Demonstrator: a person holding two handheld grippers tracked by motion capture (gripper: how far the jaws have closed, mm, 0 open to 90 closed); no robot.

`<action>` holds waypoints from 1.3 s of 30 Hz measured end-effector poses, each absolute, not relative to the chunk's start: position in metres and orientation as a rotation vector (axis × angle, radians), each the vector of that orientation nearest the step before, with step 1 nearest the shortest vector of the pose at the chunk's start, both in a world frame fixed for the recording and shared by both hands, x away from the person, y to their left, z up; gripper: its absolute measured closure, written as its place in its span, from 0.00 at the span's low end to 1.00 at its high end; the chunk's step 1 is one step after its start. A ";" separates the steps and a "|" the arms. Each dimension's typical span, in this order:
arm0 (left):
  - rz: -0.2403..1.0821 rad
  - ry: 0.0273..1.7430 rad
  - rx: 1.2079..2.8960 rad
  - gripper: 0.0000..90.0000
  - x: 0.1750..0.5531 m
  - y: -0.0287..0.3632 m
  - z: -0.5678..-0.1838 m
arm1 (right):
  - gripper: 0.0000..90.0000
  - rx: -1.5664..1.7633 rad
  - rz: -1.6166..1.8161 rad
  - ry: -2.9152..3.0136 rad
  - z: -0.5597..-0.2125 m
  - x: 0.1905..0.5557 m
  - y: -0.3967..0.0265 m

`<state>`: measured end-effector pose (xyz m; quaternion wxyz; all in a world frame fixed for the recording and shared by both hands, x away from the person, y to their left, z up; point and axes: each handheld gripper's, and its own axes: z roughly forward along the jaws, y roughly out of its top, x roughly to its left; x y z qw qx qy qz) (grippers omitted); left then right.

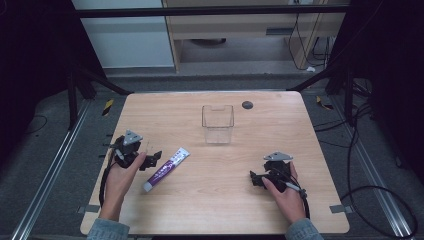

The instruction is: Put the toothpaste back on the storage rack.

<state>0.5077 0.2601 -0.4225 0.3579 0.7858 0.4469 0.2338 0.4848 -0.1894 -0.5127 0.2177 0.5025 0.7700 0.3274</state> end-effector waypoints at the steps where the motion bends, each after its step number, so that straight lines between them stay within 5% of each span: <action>1: 0.587 1.145 2.041 0.04 0.508 0.256 -0.421 | 0.00 1.397 0.907 2.128 -0.513 0.484 -0.189; 39: 0.358 1.031 2.467 0.15 0.522 0.194 -0.425 | 0.00 1.389 0.909 2.134 -0.513 0.482 -0.189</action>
